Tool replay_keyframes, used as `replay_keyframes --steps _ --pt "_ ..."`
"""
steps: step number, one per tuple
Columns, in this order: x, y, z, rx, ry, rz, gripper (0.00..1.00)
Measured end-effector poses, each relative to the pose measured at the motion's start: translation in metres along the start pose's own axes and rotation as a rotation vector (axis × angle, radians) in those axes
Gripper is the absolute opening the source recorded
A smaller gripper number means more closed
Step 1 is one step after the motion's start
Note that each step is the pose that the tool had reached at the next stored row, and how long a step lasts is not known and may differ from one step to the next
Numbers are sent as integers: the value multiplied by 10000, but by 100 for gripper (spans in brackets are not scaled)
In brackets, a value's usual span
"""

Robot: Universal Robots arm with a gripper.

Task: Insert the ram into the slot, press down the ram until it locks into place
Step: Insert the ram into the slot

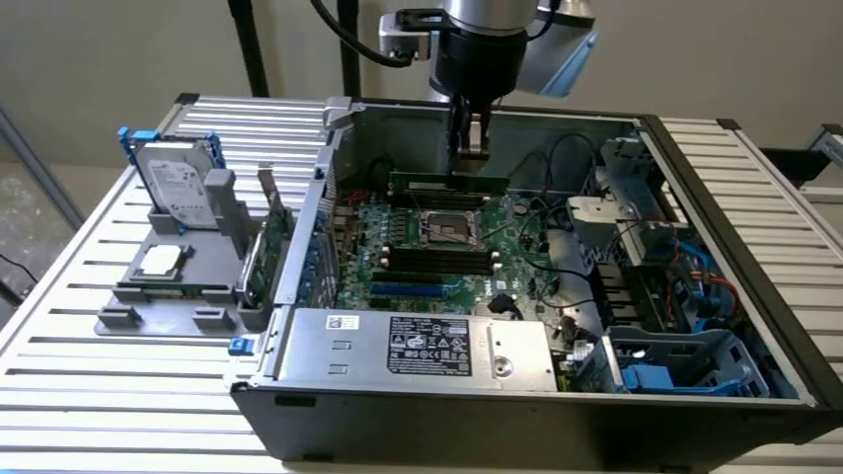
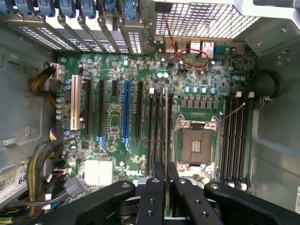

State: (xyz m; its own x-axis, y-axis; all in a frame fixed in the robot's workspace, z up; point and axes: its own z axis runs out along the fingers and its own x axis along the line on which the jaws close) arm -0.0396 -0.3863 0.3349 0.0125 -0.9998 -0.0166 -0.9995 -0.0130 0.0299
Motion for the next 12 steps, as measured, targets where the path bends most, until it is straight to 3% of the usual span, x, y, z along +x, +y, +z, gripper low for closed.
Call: replay_keyframes --steps 12 --pt "-7 -18 217 3 16 289 13"
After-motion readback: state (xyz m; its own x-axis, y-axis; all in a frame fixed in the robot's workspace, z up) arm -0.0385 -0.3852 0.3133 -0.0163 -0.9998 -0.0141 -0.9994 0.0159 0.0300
